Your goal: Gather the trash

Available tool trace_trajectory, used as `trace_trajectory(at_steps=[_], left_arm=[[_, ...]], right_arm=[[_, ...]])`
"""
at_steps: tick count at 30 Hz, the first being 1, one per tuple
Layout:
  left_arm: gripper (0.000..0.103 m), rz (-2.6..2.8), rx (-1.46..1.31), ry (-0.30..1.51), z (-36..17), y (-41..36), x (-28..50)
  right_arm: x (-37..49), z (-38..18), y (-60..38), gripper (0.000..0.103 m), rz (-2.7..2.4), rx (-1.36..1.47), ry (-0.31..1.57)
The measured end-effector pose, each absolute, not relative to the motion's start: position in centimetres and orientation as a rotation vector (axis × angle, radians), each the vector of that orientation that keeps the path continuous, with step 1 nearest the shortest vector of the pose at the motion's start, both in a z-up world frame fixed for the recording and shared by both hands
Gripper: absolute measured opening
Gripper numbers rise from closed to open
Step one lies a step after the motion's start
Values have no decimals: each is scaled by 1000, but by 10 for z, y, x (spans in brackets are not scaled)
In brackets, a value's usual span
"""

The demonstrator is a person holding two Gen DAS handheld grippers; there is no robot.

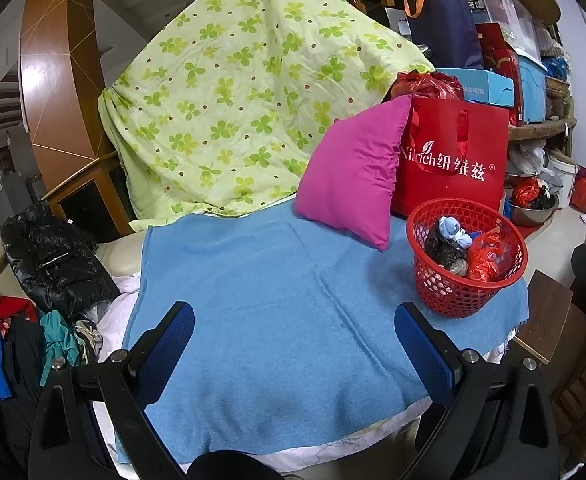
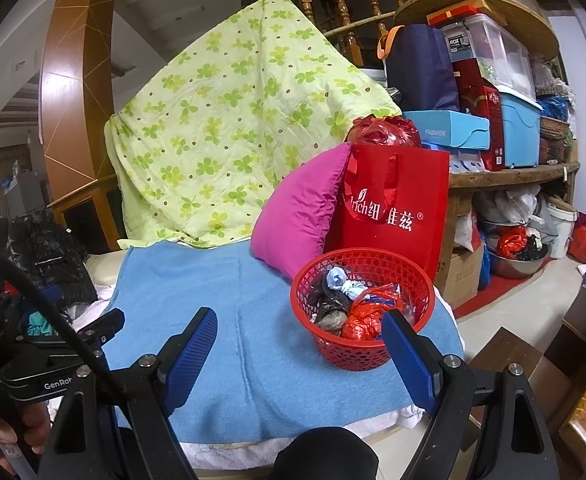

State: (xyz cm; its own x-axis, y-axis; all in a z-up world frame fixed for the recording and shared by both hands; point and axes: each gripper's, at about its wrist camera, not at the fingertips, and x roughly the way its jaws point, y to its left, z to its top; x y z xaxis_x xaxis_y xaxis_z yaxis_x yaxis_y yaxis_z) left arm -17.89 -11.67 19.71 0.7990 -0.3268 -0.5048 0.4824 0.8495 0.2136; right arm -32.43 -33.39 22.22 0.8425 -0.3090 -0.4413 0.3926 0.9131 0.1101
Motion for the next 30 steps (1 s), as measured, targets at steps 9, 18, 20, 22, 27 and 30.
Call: trace_trajectory(at_steps=[9,18,20,22,27,30], left_arm=[[100,-445,345,479,198,-119,-180],[100,-446,346,487,196,-117,-176],[100,-444,345,488,196,-115,-175],[100,-444,344,490,195,-113,-174],[100,-440,339,495,194,-109,-170],[100,-438,335,500,194,-107,-168]], right_arm=[[-324,222,-336,87,-372,204,434],[-324,219,-337,87,-371,201,442],[-320,218,-337,87,-368,199,445],[-320,216,-335,87,-365,195,448],[-312,217,-333,87,-354,187,456],[-310,219,-332,87,-354,183,454]])
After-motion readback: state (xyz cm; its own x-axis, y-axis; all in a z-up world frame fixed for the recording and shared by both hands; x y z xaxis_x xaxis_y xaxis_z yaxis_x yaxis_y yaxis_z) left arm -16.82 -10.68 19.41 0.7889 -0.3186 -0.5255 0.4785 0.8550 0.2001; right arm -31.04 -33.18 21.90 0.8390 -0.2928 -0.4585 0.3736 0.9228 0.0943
